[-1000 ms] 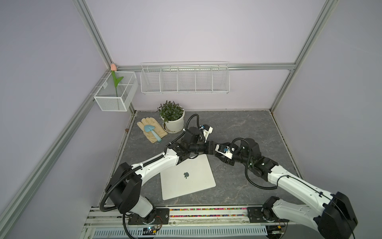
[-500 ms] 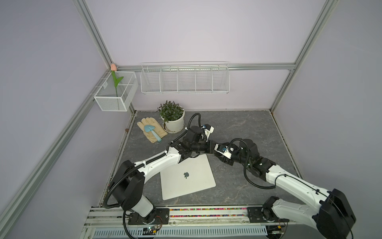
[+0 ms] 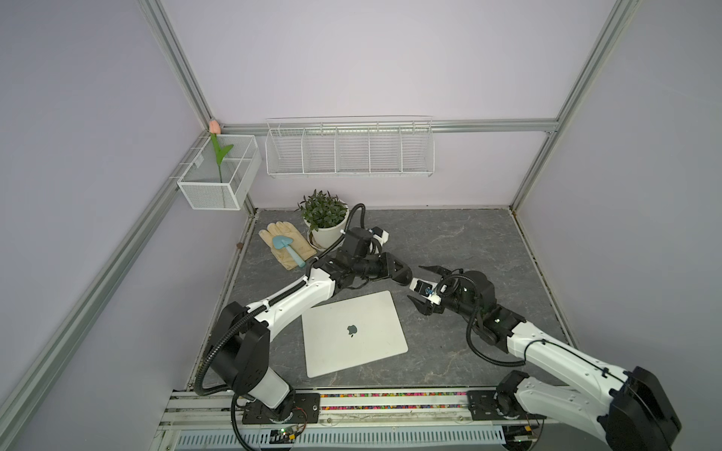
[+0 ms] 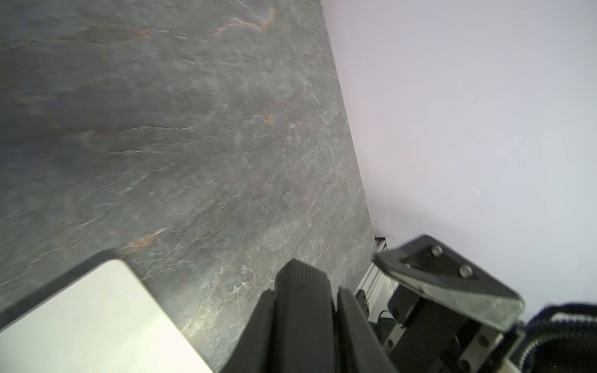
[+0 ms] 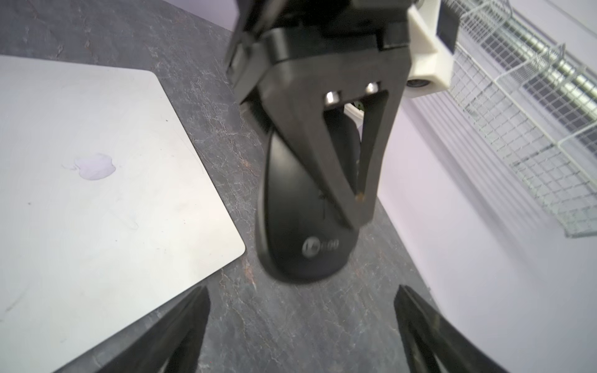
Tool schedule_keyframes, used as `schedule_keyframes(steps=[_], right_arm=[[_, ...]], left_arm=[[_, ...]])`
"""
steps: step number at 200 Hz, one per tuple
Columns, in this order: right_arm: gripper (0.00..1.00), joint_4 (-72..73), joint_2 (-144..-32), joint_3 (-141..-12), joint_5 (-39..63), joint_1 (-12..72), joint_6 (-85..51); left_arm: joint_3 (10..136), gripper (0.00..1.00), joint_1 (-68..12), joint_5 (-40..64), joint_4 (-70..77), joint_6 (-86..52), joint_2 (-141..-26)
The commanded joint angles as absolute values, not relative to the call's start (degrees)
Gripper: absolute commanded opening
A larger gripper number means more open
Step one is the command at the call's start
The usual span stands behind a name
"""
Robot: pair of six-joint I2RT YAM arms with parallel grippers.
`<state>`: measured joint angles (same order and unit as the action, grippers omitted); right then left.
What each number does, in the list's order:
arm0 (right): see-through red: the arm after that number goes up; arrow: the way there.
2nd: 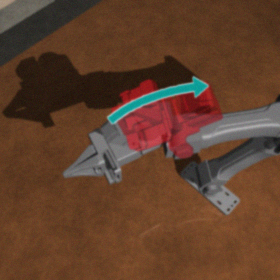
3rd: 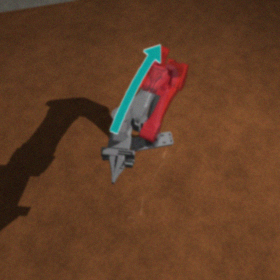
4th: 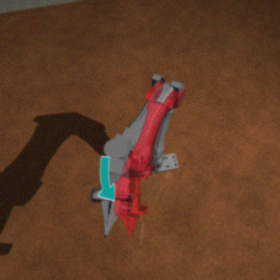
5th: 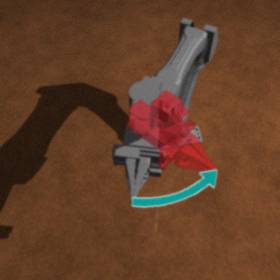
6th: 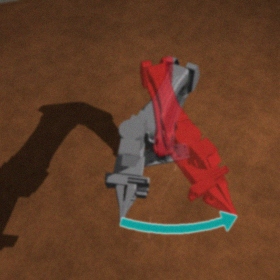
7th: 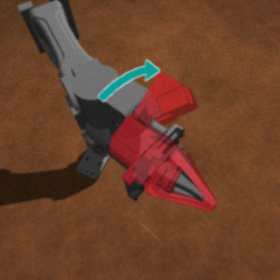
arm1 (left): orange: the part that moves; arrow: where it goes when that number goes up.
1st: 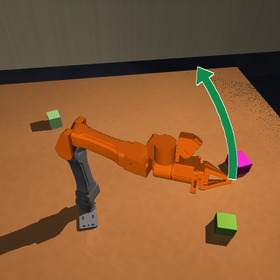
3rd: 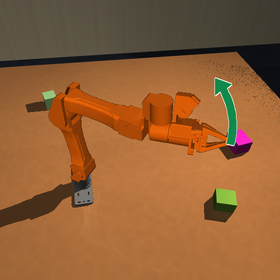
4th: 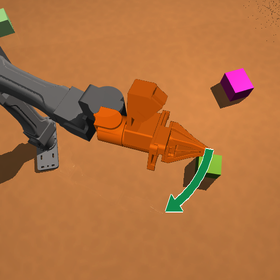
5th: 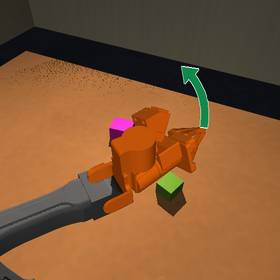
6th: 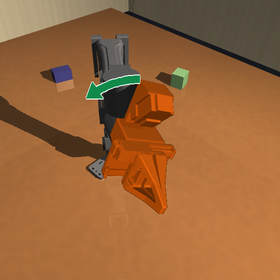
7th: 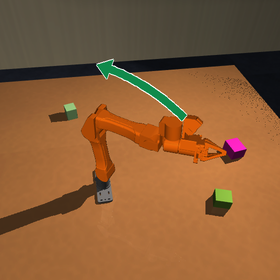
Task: Insert the wireless mouse receiver into the laptop
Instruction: Pick up the mouse from the center of the board.
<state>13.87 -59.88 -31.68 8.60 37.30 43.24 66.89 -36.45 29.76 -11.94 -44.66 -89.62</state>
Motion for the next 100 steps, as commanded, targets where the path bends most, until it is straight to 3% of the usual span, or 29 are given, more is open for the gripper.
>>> schedule_keyframes(steps=[1, 21, 100], right_arm=[[0.97, 15.05, -59.07, -29.75, 9.89, 38.22, 53.54], [1.0, 14.4, -60.04, -30.43, 8.6, 38.77, 52.93], [0.87, 33.49, -73.97, -31.55, -1.43, 45.54, 41.33]], left_arm=[[68.5, 0.0, -30.37, 32.89, -16.8, -56.56, -91.64], [67.65, 0.0, -26.32, 36.33, -18.43, -64.72, -92.72], [66.19, 0.0, -25.4, 40.84, -16.78, -80.51, -90.6]])
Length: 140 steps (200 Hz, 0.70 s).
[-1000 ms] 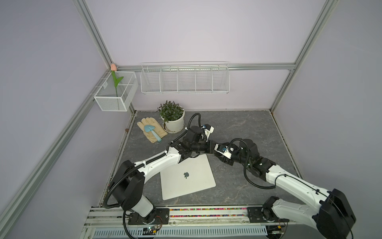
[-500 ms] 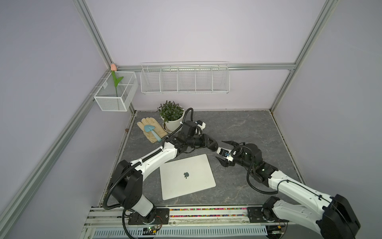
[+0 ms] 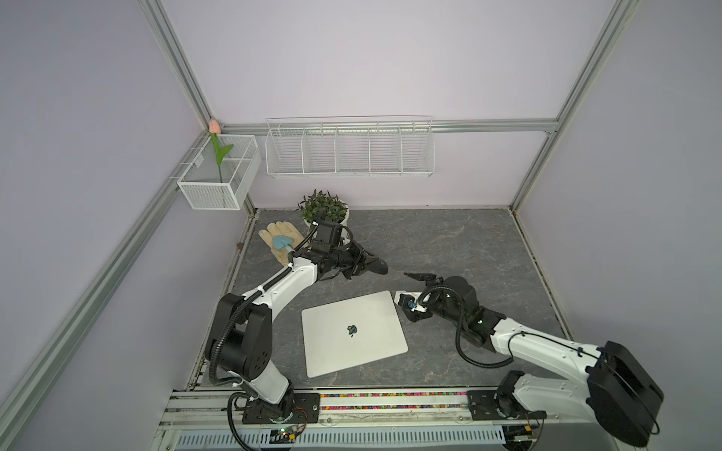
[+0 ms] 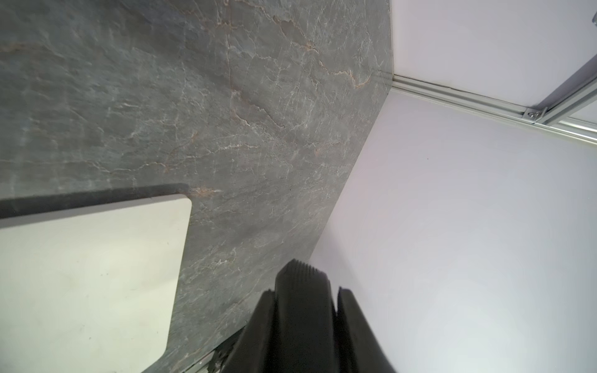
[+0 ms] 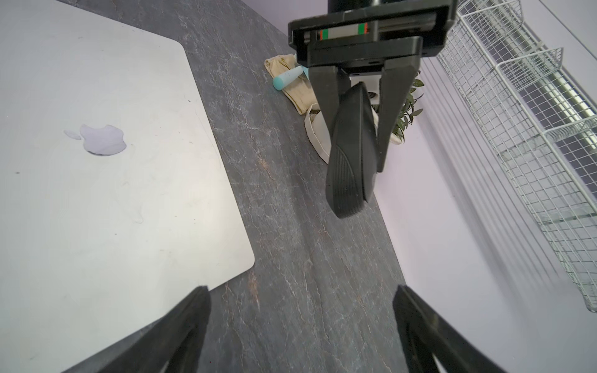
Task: Insert the wireless mouse receiver into the laptop
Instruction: Pick up the mouse from the center of the board.
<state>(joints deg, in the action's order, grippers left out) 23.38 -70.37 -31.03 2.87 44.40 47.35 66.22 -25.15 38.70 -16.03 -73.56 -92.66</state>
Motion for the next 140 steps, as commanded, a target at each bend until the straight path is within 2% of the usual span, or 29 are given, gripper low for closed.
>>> schedule_keyframes(steps=[1, 18, 34, 94, 140], right_arm=[[0.87, 33.75, -74.12, -31.51, -1.46, 45.58, 41.19], [0.74, 39.83, -77.17, -31.34, -3.04, 45.87, 38.27], [0.7, 44.37, -80.03, -31.45, -3.55, 45.96, 36.93], [0.66, 57.95, -88.07, -31.98, -6.4, 46.0, 33.06], [0.62, 58.63, -88.57, -33.21, -4.32, 45.97, 32.43]], left_arm=[[66.23, 0.0, -25.4, 40.86, -16.83, -80.64, -90.61], [66.18, 0.0, -25.87, 41.12, -17.59, -81.8, -89.92], [66.01, 0.0, -26.57, 40.58, -17.95, -82.38, -89.01], [65.08, 0.0, -27.77, 39.93, -18.23, -83.05, -87.9], [63.99, 0.0, -27.86, 39.55, -18.3, -83.1, -87.8]])
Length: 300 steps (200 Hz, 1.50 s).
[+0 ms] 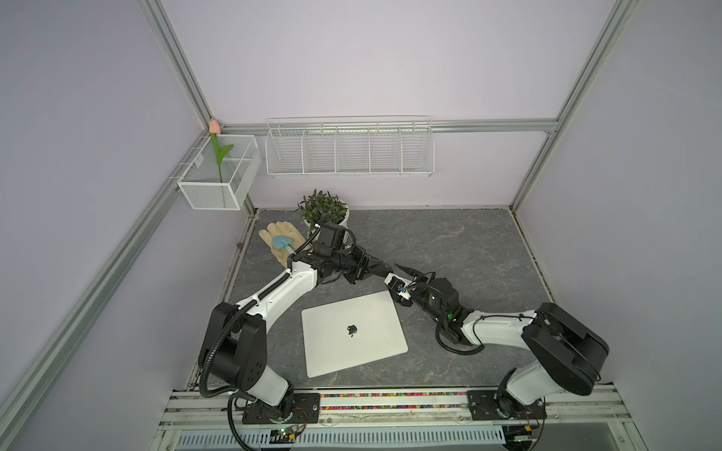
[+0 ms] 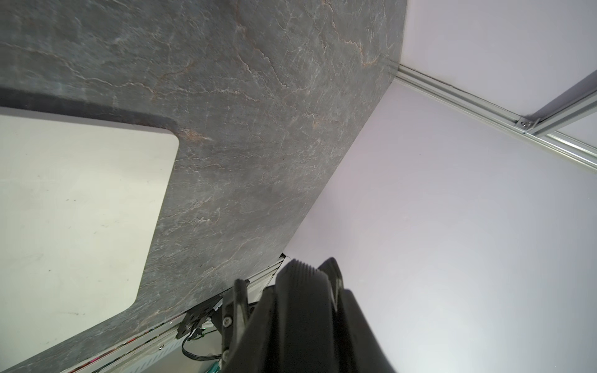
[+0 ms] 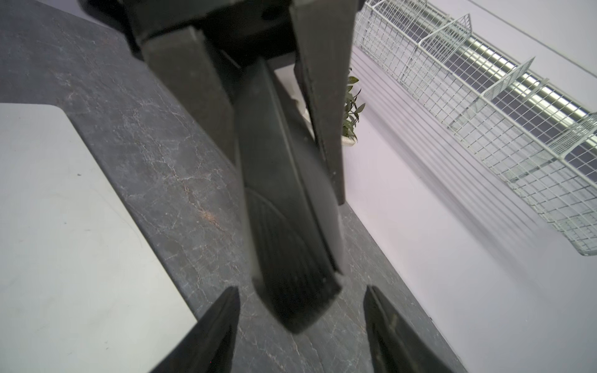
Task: Insert the wireless mouse receiver into the laptop
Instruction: Pick up the mouse from the center of the board.
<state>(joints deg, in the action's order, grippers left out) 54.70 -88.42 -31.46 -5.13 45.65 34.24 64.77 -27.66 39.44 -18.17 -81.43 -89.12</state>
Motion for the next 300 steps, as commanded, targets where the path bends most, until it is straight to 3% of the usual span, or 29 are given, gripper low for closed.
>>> schedule_keyframes(steps=[1, 124, 198, 209, 238, 274, 300], right_arm=[[0.62, 58.54, -88.54, -33.26, -4.22, 45.97, 32.43], [0.5, 57.63, -89.73, -33.62, -0.72, 46.22, 35.49], [0.26, 60.05, -88.22, -31.78, -1.22, 46.23, 36.01], [0.25, 59.21, -87.28, -31.47, -1.32, 46.36, 35.75], [0.23, 49.78, -80.89, -31.39, -1.88, 46.32, 31.44], [0.25, 16.83, -69.17, -38.46, -0.84, 45.33, 16.84], [0.25, -4.64, -66.12, -44.9, 9.46, 42.01, 7.3]], left_arm=[[63.99, 0.0, -27.86, 39.55, -18.29, -83.12, -87.85], [64.54, 0.0, -29.74, 40.78, -15.73, -84.59, -88.83], [64.69, 0.0, -30.25, 42.26, -12.88, -84.5, -89.6], [64.85, 0.22, -30.2, 42.11, -12.66, -83.95, -89.77], [68.05, 0.98, -29.26, 39.96, -16.29, -77.69, -89.44], [74.43, 1.0, -24.36, 33.17, -26.0, -62.74, -86.27], [77.07, 0.99, -22.06, 28.08, -28.82, -44.69, -82.07]])
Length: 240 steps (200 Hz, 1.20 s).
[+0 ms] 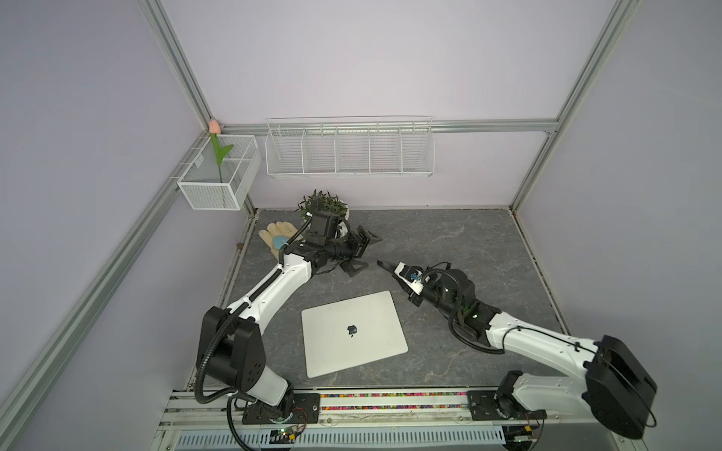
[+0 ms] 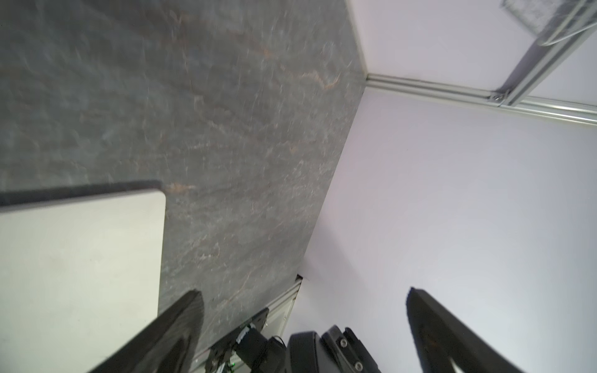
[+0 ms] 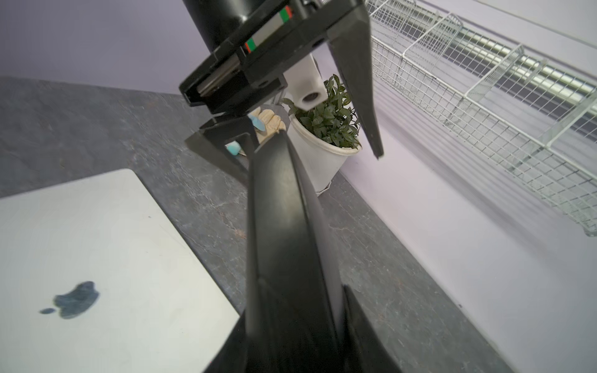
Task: Insert the wireless mouse receiver into the laptop
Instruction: Pick up the mouse from the center of the board.
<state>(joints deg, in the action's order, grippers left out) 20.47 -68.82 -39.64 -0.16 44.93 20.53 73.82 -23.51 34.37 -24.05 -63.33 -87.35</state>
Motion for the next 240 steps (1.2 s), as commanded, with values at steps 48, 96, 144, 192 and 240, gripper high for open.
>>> schedule_keyframes(steps=[48, 96, 144, 192, 240], right_arm=[[0.28, -22.7, -68.25, -52.88, 47.62, 29.52, -3.31], [0.27, -32.2, -71.38, -54.82, 63.44, 27.0, -3.22], [0.25, -37.7, -73.18, -56.82, 64.69, 27.1, 0.69], [0.25, -38.73, -75.27, -58.09, 64.34, 27.99, 2.27], [0.25, -39.6, -76.48, -59.0, 64.93, 28.04, 3.63]], left_arm=[[63.16, 0.95, -32.73, 19.05, -26.57, -3.46, -66.68], [52.98, 0.9, -39.38, 22.69, -27.92, 2.32, -63.83], [60.59, 0.84, -39.2, 34.11, -30.35, 0.54, -69.4], [61.1, 0.83, -39.13, 45.52, -26.4, -4.08, -69.5], [61.99, 0.82, -37.47, 44.26, -27.5, -5.84, -70.09]])
